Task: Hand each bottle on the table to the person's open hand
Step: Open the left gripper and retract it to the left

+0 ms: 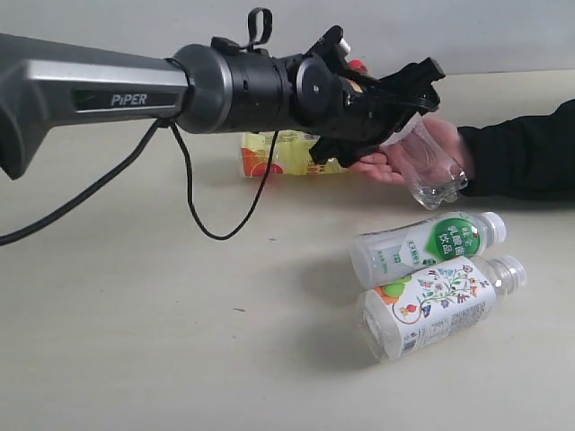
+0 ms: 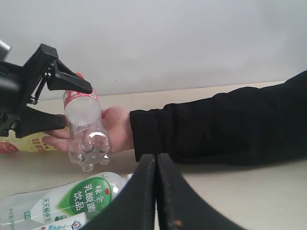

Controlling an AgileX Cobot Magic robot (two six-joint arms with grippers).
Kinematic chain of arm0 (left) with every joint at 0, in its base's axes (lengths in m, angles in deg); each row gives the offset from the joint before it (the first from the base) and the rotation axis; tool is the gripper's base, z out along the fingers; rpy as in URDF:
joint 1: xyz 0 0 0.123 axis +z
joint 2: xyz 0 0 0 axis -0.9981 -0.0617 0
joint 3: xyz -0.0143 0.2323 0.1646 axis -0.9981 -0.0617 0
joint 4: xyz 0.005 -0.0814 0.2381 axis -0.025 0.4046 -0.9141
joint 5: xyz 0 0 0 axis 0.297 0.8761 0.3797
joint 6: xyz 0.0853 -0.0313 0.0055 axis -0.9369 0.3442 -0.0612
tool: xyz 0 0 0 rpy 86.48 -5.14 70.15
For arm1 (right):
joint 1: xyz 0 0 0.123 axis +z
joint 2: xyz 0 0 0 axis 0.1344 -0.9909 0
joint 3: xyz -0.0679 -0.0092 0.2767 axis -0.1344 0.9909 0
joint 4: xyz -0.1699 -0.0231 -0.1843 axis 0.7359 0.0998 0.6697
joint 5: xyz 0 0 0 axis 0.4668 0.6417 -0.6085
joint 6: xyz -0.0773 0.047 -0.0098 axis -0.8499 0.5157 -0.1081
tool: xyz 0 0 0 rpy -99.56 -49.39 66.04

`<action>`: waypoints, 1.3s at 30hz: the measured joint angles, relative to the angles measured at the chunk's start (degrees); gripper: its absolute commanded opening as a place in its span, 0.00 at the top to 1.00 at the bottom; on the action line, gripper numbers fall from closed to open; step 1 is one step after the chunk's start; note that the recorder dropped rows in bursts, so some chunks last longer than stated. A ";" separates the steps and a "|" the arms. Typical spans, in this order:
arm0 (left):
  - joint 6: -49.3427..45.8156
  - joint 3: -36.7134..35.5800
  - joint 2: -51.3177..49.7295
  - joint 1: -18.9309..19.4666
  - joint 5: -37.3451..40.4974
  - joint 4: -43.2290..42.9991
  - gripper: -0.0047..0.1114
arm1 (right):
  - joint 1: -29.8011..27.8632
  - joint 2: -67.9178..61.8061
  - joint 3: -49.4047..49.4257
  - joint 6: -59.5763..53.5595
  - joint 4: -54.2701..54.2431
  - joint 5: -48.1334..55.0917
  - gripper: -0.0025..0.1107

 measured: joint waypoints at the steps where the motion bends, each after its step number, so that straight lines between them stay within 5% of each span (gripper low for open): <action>1: 0.00 0.00 0.75 0.00 0.90 -0.74 0.26 | 0.00 0.00 0.00 0.00 0.00 0.00 0.98; 10: -0.67 0.00 7.48 0.00 11.56 -10.04 0.26 | 0.00 0.00 0.00 0.00 0.00 0.00 0.98; 18: -11.89 0.00 13.94 0.00 23.22 -11.09 0.31 | 0.00 0.00 0.00 0.00 0.00 0.00 0.98; 21: -16.59 0.00 16.20 0.00 27.55 -11.15 0.47 | 0.00 0.00 0.00 0.00 0.00 0.00 0.98; 25: -22.04 0.00 18.31 0.00 33.82 -11.39 0.91 | 0.00 0.00 0.00 0.00 0.00 0.00 0.98; 28: -26.72 -1.54 18.87 -0.32 39.00 -11.39 0.95 | 0.00 0.00 0.00 0.00 0.00 0.00 0.98; 33: -30.09 -13.68 23.62 -0.56 32.51 -11.39 0.95 | 0.00 0.00 0.00 0.00 0.00 0.00 0.98; 39: -36.22 -42.33 44.45 -0.56 11.76 -11.39 0.95 | 0.00 0.00 0.00 0.00 0.00 0.00 0.98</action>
